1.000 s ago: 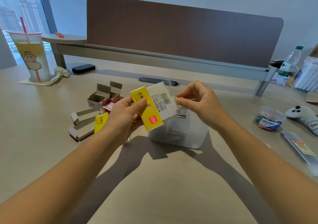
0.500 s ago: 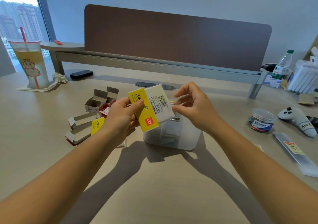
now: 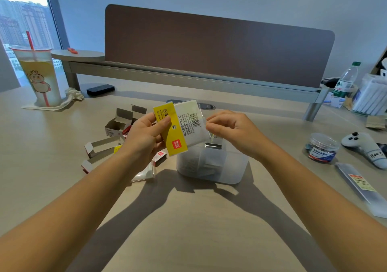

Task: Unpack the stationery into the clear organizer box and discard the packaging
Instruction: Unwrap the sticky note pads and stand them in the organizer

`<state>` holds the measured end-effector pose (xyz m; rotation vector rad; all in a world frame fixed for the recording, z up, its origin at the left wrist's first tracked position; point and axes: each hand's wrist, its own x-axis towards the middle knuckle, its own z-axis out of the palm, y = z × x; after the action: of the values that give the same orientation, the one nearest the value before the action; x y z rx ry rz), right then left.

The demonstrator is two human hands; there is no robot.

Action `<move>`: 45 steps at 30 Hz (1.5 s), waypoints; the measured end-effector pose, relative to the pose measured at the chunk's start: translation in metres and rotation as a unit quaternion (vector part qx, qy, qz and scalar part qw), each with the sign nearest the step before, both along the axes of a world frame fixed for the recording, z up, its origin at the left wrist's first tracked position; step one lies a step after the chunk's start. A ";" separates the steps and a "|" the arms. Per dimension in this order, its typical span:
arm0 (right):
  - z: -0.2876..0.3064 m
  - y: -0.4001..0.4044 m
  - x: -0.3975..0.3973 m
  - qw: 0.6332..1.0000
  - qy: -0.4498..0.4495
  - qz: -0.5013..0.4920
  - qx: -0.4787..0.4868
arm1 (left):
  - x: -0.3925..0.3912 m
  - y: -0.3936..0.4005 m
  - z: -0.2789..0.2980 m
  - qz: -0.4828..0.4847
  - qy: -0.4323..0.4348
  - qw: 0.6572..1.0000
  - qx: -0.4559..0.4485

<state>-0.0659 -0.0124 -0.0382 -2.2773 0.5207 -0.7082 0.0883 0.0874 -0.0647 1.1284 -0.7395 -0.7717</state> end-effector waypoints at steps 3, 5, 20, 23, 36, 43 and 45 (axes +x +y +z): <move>-0.001 0.000 0.003 0.999 0.009 0.017 0.043 | -0.002 -0.001 0.000 -0.002 0.000 1.000 -0.004; -0.001 -0.002 0.006 0.999 0.013 0.008 0.049 | -0.003 -0.002 0.001 -0.001 0.003 1.000 -0.012; 0.023 -0.038 -0.005 0.992 -0.051 -0.085 0.075 | 0.023 -0.001 -0.008 0.064 0.016 0.998 0.000; 0.027 -0.046 -0.009 0.995 -0.003 -0.094 0.017 | 0.025 0.000 -0.012 0.063 0.028 0.998 0.005; 0.025 -0.070 0.012 0.974 0.197 -0.101 -0.050 | 0.031 -0.003 -0.023 0.050 0.033 0.998 0.008; 0.022 -0.075 0.018 0.979 0.147 -0.093 -0.105 | 0.032 -0.004 -0.026 0.062 0.030 0.998 0.006; 0.021 -0.073 0.014 0.980 0.141 -0.086 -0.113 | 0.032 -0.004 -0.026 0.061 0.027 0.998 0.009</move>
<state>-0.0516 -0.0854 -0.0173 -2.5873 0.8144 -0.5502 0.1202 0.0832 -0.0911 1.1542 -0.6142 -0.7044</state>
